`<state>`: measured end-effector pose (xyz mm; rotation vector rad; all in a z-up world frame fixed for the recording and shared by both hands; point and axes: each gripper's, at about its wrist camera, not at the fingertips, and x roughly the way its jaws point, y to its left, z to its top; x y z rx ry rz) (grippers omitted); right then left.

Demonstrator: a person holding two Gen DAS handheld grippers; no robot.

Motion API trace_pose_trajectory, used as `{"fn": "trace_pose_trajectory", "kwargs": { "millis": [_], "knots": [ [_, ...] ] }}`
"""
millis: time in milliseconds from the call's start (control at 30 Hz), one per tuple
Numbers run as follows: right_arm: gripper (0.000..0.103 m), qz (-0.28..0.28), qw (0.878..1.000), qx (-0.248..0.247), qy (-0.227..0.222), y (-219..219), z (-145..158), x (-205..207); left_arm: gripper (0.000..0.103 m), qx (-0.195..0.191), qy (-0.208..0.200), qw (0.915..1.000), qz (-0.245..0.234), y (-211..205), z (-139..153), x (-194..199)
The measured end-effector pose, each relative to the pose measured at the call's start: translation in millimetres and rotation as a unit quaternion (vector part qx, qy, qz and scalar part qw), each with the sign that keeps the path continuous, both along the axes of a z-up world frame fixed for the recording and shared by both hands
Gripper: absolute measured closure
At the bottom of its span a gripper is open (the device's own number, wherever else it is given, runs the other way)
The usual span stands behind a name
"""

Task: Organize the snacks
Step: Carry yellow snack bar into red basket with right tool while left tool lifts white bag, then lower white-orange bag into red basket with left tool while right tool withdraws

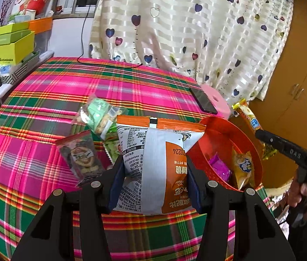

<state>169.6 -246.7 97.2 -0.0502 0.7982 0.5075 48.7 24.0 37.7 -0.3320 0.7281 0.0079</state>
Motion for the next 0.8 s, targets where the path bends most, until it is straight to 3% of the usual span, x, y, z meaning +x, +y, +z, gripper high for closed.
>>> {"fn": "trace_pose_trajectory", "kwargs": {
  "millis": [233,633,800],
  "knots": [
    [0.083,-0.013,0.999,-0.033,0.004,-22.7,-14.1,26.2,0.051,0.003,0.004,0.9999,-0.016,-10.4,-1.7,12.2],
    [0.083,0.043,0.989,-0.143,0.017,-15.5,-53.8,51.2,0.051,0.007,0.016,0.9992,-0.035,-22.6,-8.4,28.0],
    [0.081,0.032,0.986,-0.162,0.021,-18.7,-62.0,58.4,0.051,0.009,0.017,0.9989,-0.043,-29.5,-8.0,35.5]
  ]
}}
